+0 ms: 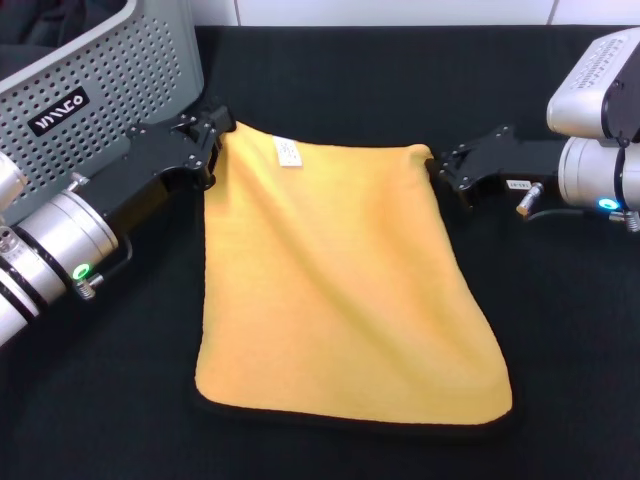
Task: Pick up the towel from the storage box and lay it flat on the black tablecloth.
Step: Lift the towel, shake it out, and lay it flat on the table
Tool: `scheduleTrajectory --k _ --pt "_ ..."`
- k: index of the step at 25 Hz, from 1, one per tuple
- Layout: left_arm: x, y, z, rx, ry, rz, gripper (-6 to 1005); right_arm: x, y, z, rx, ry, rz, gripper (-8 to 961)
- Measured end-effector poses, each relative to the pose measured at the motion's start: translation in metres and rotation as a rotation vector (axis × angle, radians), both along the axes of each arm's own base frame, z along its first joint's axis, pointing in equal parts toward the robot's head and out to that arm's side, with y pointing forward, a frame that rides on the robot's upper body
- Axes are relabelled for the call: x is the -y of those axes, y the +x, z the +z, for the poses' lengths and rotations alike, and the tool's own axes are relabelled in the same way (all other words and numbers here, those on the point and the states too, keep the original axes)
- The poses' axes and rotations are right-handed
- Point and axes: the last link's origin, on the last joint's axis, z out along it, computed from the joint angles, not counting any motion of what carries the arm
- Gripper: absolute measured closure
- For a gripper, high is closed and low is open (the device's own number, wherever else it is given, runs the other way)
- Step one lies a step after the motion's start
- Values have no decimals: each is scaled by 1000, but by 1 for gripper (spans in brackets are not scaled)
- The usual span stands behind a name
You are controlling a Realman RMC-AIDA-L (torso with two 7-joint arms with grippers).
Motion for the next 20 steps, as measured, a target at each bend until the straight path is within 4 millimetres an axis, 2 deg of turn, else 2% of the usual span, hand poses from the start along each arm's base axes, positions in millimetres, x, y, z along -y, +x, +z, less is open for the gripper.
scheduleTrajectory --k 6,20 --pt "1 0 -2 -35 17 -16 993 -4 6 1 22 41 -16 869" --pt "3 -1 -5 -94 58 -33 993 -18 -23 -11 139 84 106 861"
